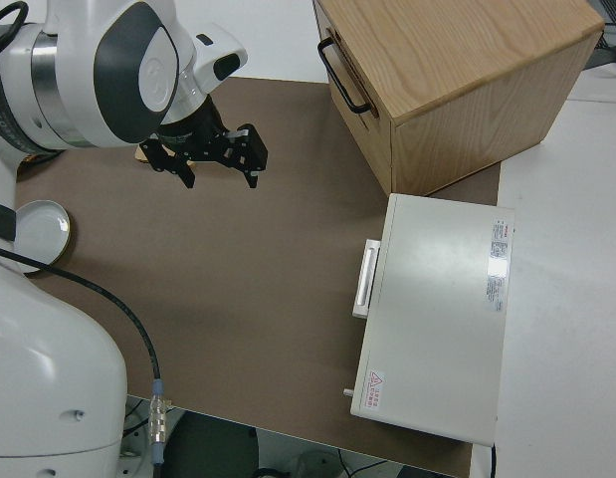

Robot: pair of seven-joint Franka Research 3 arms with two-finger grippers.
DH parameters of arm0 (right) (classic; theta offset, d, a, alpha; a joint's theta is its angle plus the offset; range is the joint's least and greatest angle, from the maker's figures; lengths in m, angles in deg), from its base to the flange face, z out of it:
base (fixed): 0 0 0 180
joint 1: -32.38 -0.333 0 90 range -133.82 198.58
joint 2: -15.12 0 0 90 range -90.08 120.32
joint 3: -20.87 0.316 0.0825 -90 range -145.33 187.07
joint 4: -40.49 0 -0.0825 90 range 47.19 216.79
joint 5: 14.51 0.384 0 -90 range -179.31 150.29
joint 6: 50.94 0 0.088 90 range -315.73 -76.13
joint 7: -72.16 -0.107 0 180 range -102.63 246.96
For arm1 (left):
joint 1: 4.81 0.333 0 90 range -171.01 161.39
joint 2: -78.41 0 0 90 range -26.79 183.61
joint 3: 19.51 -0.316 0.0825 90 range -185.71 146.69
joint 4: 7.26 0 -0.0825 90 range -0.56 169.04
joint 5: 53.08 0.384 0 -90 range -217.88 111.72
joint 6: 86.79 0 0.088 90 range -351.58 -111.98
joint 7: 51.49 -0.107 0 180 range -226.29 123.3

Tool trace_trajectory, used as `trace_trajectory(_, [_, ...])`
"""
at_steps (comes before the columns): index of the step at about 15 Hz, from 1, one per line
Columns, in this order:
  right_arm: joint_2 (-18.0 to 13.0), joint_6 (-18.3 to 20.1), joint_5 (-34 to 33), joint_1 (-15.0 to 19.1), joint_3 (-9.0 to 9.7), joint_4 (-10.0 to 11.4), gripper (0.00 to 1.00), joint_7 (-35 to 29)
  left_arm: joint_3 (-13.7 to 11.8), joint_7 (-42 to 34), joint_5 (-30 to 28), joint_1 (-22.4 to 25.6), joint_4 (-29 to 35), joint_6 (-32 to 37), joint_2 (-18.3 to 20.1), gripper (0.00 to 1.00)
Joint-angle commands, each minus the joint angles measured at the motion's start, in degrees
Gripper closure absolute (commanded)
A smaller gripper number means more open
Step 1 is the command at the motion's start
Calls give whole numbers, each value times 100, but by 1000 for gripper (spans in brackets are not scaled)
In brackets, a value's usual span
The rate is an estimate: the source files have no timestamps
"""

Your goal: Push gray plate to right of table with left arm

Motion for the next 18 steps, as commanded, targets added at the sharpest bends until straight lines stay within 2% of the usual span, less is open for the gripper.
trace_trajectory(1, [-14,89,25,115,92,-53,17,-75,-20,23,33,-26,-57,-9,2,5])
trace_trajectory(13, [-14,89,25,115,92,-53,17,-75,-20,93,24,-26,-22,26,20,5])
trace_trajectory(18, [-14,89,25,115,92,-53,17,-66,-20,110,33,-26,258,96,222,5])
